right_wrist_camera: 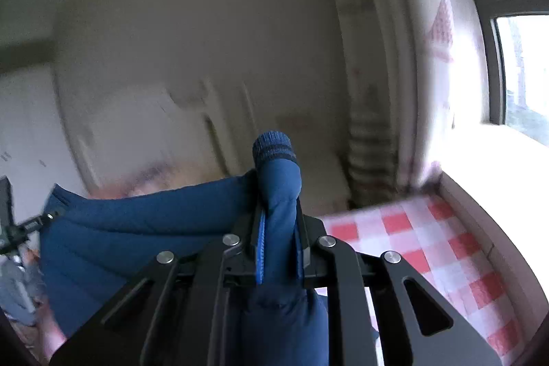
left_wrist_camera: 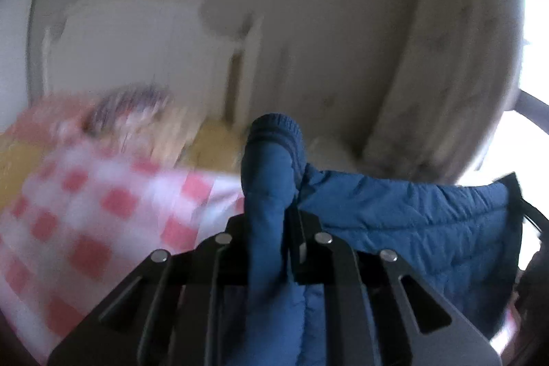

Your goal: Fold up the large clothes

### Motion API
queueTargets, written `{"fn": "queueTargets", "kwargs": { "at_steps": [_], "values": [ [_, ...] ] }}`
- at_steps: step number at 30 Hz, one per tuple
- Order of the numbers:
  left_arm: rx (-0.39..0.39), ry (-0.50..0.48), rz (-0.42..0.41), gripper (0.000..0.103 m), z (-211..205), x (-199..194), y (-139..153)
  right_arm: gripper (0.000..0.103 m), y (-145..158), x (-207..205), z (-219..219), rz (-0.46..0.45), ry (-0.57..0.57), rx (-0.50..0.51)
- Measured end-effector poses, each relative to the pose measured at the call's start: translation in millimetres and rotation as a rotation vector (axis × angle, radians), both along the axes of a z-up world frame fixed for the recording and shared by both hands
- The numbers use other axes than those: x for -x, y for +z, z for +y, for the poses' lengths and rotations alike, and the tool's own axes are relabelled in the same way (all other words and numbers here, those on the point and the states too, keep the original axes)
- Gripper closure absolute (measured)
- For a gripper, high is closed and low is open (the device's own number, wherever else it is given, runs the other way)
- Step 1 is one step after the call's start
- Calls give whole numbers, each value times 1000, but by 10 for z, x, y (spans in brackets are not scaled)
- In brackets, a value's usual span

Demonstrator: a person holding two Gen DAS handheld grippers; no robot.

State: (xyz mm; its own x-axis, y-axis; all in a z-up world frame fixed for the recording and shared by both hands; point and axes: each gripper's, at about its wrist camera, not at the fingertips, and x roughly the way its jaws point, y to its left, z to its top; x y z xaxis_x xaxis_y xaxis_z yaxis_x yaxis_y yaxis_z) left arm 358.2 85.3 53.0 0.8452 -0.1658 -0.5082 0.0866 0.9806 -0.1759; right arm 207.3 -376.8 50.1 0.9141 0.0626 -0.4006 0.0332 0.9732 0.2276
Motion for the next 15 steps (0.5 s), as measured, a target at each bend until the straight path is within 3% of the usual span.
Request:
{"fn": "queueTargets", "kwargs": {
  "at_steps": [2,5,6,9,15],
  "values": [
    [-97,59,127,89,-142,-374,-517,88,-360,-316,38,115,-23,14],
    [-250,115,242,82,-301,-608,-1144,87,-1117,-715,105,312,-31,31],
    [-250,116,268,82,-308,-644,-1242,87,-1216,-751,102,334,-27,16],
    [-270,144,213,82,-319,-589,-1189,87,-1206,-755,71,308,-33,12],
    [-192,124,188,82,-222,-523,-931,87,-836,-600,-52,214,6,-71]
  ]
}}
